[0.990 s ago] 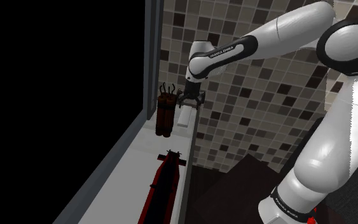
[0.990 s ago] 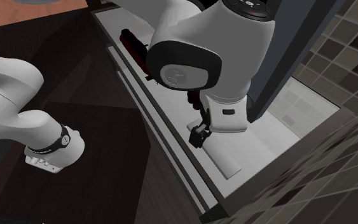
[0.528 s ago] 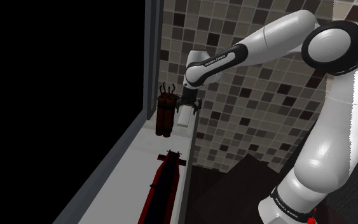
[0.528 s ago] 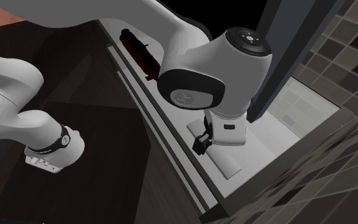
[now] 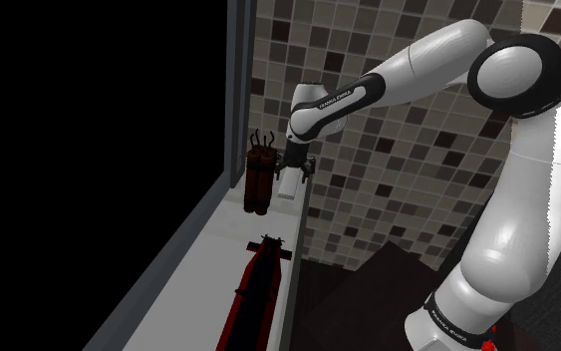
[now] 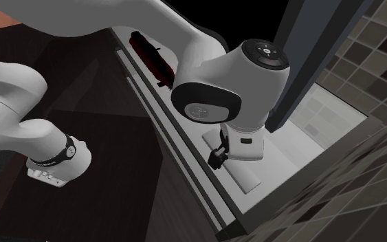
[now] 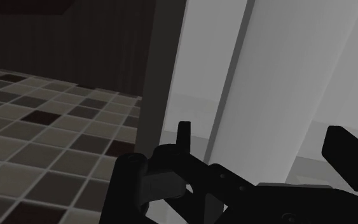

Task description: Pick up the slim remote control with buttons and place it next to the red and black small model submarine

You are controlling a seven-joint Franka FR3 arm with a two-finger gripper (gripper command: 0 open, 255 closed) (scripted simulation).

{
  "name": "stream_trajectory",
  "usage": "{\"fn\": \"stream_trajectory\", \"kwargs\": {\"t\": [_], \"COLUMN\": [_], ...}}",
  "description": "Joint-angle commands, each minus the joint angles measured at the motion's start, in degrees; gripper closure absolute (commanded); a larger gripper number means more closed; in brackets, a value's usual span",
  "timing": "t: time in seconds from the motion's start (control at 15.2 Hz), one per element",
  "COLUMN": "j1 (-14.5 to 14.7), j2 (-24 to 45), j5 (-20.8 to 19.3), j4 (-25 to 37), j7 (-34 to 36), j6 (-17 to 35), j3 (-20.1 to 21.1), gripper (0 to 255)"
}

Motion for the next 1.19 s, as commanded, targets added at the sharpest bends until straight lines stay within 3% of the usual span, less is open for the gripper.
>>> {"fn": "stream_trajectory", "kwargs": {"t": [0.0,0.07,0.66,1.12], "j1": [0.0,0.0,0.0,-0.1], "j2": [0.0,0.0,0.0,-2.9], "j5": [0.0,0.0,0.0,0.5], "j4": [0.0,0.0,0.0,2.0], "j7": [0.0,0.0,0.0,-0.3], "j6": [0.0,0.0,0.0,-4.9], "j3": [0.0,0.0,0.0,0.1], "gripper": [0,255,255,255]}}
